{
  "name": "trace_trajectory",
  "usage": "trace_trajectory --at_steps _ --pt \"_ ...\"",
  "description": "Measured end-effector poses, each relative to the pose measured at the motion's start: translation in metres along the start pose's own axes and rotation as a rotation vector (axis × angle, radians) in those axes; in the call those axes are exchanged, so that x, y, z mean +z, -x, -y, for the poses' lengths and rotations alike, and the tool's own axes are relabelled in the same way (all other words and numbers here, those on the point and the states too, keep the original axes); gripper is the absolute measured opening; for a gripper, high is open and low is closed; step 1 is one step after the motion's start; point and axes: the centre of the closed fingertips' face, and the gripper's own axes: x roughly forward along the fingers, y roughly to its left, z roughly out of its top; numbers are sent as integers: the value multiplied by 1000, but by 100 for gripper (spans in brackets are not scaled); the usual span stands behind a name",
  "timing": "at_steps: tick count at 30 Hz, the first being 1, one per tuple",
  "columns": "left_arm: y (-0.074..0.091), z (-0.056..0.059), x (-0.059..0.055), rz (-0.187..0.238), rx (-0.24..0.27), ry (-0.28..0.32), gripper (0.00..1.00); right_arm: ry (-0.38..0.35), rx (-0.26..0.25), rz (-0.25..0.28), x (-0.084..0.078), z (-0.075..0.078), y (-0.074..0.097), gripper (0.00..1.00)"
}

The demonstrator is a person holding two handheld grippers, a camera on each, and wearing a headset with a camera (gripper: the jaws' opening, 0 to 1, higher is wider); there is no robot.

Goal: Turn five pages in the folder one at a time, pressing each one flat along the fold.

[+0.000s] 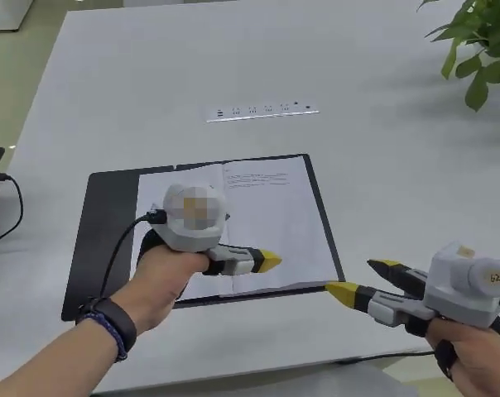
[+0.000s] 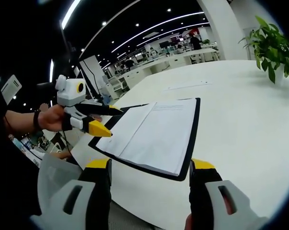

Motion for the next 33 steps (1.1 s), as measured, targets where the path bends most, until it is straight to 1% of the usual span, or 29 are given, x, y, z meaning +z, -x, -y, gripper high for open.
trace_trajectory --at_steps 5,8,11,13,17,21,24,25,27,33 --pt "-18 8 6 -9 -20 -20 75 -2 -3 3 2 3 2 65" --pt "-28 13 8 -8 -30 -16 75 -4 -7 4 2 5 4 65" --pt "-38 17 5 -17 -37 -29 75 -7 -8 7 2 6 5 65" --pt "-46 18 2 -25 -37 -26 75 -11 -7 8 2 7 5 65" --pt "-59 25 0 -33 -42 -19 75 -13 -6 5 0 7 6 65" --pt "-73 29 -4 -51 -39 -21 75 -19 -4 4 -3 8 7 64" --pt "-82 30 -7 -63 -28 -16 76 -21 -2 -1 -5 8 8 64" --pt "-84 28 -8 -71 -6 -32 77 -23 -2 -1 -5 8 9 64" --pt "-87 26 -11 -85 23 -47 79 -26 -1 2 -5 8 9 64" --pt "-101 25 -16 -97 49 -23 79 -32 -1 -3 -8 12 10 64"
